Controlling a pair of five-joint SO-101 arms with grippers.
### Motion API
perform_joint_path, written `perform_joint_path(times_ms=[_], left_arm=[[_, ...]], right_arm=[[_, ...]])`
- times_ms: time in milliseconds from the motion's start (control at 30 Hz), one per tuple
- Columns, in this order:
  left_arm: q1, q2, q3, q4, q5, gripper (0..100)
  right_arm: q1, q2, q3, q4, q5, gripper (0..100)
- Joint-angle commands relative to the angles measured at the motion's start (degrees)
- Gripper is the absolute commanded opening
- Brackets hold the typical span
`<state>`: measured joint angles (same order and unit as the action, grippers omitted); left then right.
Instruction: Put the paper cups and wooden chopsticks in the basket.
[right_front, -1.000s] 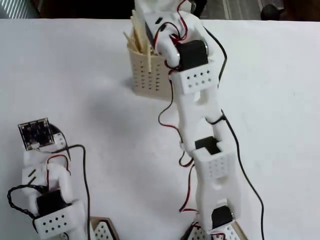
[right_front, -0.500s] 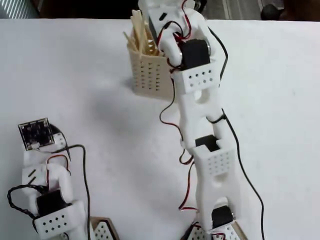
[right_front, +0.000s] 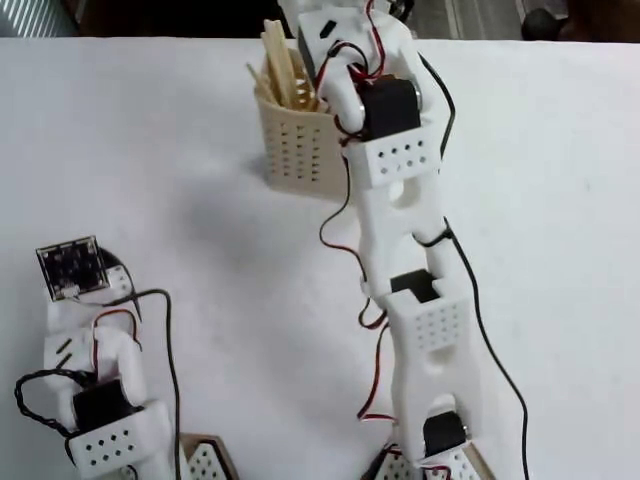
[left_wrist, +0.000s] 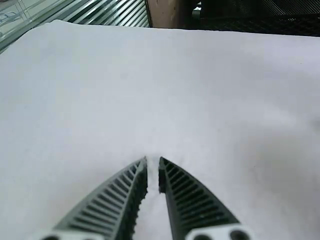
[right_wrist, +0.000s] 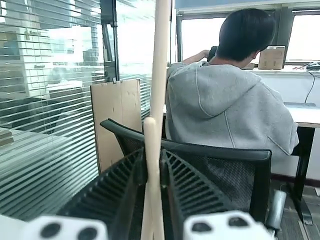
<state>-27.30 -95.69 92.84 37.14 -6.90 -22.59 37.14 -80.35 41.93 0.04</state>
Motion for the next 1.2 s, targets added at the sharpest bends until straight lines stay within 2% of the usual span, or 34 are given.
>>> perform_joint_path(times_ms=[0, 200, 600, 833, 1100, 1167], left_arm=[[-0.1, -0.7, -1.8, -0.3, 0.3, 7], [-0.1, -0.7, -1.8, -0.3, 0.3, 7], [-0.1, -0.7, -1.8, -0.3, 0.3, 7], [-0.1, -0.7, -1.8, -0.3, 0.3, 7], [-0.1, -0.7, -1.8, -0.3, 0.3, 7], [-0.1, -0.7, -1.8, -0.3, 0.3, 7]], right_arm=[[1.5, -1.5, -1.7, 3.8, -0.5, 1.7], [1.7, 1.9, -2.0, 12.5, -0.2, 1.8], [1.5, 7.0, -2.3, 21.8, -0.2, 2.2], [1.6, 6.6, -2.3, 29.5, -0.2, 16.6], [0.1, 6.6, -15.6, 37.2, -0.2, 12.9], [-0.4, 4.9, -15.1, 38.5, -0.1, 11.0]])
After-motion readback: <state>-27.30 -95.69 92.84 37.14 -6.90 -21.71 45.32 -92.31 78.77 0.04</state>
